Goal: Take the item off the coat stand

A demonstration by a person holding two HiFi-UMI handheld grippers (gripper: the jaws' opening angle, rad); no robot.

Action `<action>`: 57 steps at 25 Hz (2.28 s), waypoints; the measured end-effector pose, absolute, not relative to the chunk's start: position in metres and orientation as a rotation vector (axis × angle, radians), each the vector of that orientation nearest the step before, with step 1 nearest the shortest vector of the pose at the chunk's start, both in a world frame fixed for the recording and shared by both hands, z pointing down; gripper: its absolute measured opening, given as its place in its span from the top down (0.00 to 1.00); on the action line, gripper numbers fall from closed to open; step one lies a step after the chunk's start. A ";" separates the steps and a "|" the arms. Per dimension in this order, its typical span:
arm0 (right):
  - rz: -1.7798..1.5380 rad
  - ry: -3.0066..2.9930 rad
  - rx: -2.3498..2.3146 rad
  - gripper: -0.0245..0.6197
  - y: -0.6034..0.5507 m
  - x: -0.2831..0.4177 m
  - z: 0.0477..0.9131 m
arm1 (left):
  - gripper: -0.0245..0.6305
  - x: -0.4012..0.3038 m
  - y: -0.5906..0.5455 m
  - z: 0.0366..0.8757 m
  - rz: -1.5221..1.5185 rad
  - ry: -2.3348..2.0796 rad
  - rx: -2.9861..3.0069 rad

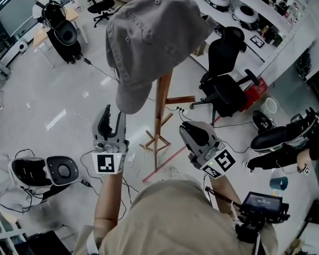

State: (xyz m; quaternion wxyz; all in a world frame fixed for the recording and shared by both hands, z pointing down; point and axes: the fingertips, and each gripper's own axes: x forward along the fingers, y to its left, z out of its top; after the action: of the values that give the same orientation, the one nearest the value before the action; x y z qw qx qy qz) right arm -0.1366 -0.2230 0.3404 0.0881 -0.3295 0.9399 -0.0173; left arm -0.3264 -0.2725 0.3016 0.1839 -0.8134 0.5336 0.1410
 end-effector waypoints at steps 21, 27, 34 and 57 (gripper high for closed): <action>0.110 2.904 -1.001 0.88 -0.207 -0.125 0.372 | 0.83 -0.286 -0.281 0.260 0.392 1.423 -1.952; 0.056 2.936 -0.970 0.88 -0.218 -0.141 0.370 | 0.91 -0.307 -0.280 0.239 0.450 1.440 -1.899; 0.160 2.838 -1.003 0.88 -0.222 -0.115 0.326 | 0.91 -0.282 -0.287 0.228 0.454 1.401 -1.940; 0.242 2.817 -0.940 0.88 -0.214 -0.086 0.326 | 0.91 -0.284 -0.263 0.256 0.405 1.474 -1.933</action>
State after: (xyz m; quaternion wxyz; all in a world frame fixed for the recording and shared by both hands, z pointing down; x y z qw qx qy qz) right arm -0.0861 -0.2142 0.3262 0.0811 -0.3146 0.9423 0.0810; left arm -0.2838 -0.2633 0.2557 0.3324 -0.7397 0.5641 0.1551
